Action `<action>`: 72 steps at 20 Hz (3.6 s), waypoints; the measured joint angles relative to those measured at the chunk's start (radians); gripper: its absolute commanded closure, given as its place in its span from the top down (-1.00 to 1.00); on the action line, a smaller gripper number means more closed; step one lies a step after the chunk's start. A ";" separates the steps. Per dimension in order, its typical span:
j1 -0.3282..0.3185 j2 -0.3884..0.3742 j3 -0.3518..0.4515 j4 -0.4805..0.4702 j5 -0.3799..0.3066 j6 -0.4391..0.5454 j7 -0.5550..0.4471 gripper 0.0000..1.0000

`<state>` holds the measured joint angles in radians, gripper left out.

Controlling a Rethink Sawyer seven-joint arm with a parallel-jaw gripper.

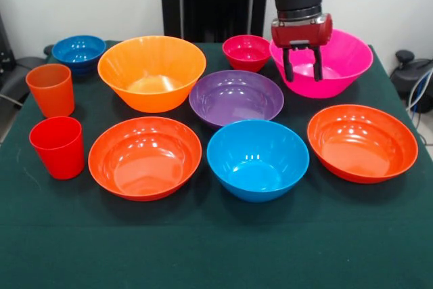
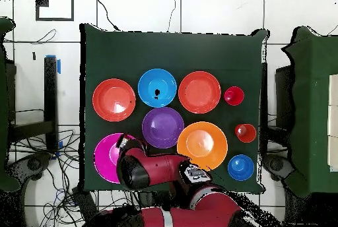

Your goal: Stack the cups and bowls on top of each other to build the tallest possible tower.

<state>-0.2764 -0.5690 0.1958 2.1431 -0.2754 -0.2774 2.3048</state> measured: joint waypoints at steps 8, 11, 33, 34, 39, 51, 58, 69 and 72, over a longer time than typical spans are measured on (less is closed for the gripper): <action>0.027 -0.059 -0.007 0.035 0.019 0.000 0.000 1.00; 0.049 -0.112 -0.015 0.063 0.046 0.000 0.000 1.00; 0.241 -0.183 -0.118 0.188 0.354 -0.180 0.203 1.00; 0.245 -0.171 -0.118 0.191 0.360 -0.206 0.227 1.00; 0.274 -0.098 -0.119 0.196 0.375 -0.328 0.347 1.00; 0.342 0.098 -0.113 0.194 0.381 -0.454 0.514 1.00; 0.346 0.137 -0.110 0.194 0.381 -0.455 0.516 1.00; 0.345 0.179 -0.108 0.194 0.381 -0.478 0.516 1.00; 0.345 0.177 -0.108 0.194 0.381 -0.477 0.516 1.00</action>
<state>0.0689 -0.3923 0.0875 2.3371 0.1060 -0.7547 2.8205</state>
